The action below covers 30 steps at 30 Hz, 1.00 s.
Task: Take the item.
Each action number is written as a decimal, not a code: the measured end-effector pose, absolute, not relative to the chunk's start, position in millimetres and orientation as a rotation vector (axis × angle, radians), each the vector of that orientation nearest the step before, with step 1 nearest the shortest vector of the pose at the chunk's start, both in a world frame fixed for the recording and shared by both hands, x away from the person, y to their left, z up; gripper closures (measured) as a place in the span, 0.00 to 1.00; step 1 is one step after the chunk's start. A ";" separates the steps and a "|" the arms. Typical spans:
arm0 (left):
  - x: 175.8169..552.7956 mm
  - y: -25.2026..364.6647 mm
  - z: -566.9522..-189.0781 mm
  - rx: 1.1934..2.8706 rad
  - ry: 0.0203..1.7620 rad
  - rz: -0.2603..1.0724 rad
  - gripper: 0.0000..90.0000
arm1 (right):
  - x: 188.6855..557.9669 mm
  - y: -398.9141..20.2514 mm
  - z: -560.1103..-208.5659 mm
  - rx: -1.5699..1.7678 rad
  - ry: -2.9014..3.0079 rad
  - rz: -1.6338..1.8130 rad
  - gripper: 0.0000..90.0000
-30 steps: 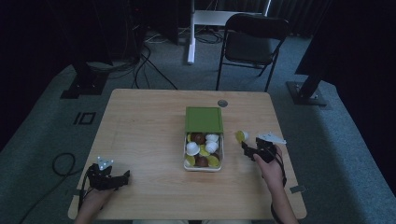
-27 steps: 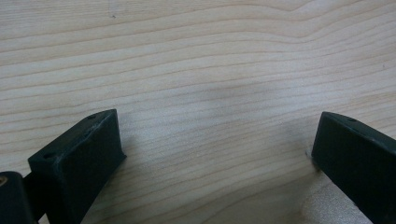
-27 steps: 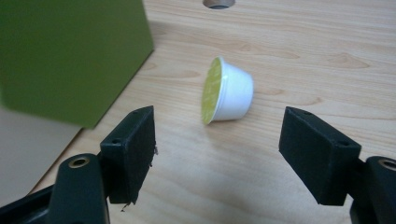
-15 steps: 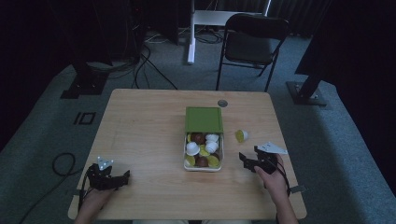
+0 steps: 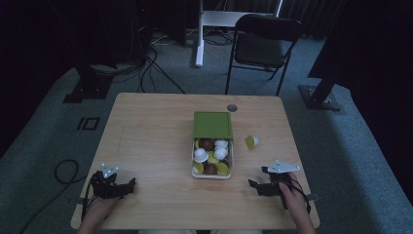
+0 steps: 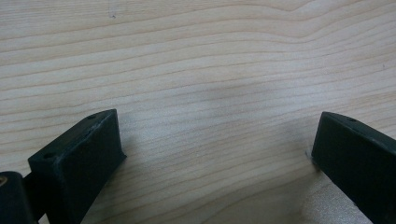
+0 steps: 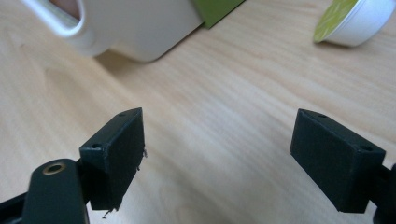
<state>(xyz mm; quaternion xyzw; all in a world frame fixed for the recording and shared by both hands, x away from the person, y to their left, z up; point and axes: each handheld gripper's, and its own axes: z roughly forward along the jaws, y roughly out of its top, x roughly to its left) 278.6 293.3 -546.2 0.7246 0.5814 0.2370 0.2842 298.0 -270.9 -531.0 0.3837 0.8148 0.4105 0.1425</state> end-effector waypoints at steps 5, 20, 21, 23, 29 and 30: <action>278.6 293.3 -546.2 1.939 1.556 0.634 0.02 | 292.6 -279.3 -532.3 1.075 2.371 1.181 0.23; 278.6 293.3 -546.2 1.939 1.556 0.634 0.02 | 276.2 -296.2 -534.4 0.800 2.558 1.145 0.15; 278.6 293.3 -546.2 1.939 1.556 0.634 0.02 | 275.3 -296.4 -535.0 0.785 2.570 1.148 0.14; 278.6 293.3 -546.2 1.939 1.556 0.634 0.02 | 273.5 -296.2 -537.3 0.759 2.597 1.156 0.14; 278.6 293.3 -546.2 1.939 1.556 0.634 0.02 | 270.1 -291.5 -540.2 0.667 2.641 1.180 0.13; 278.6 293.3 -546.2 1.939 1.556 0.634 0.02 | 269.7 -290.7 -540.6 0.654 2.649 1.181 0.13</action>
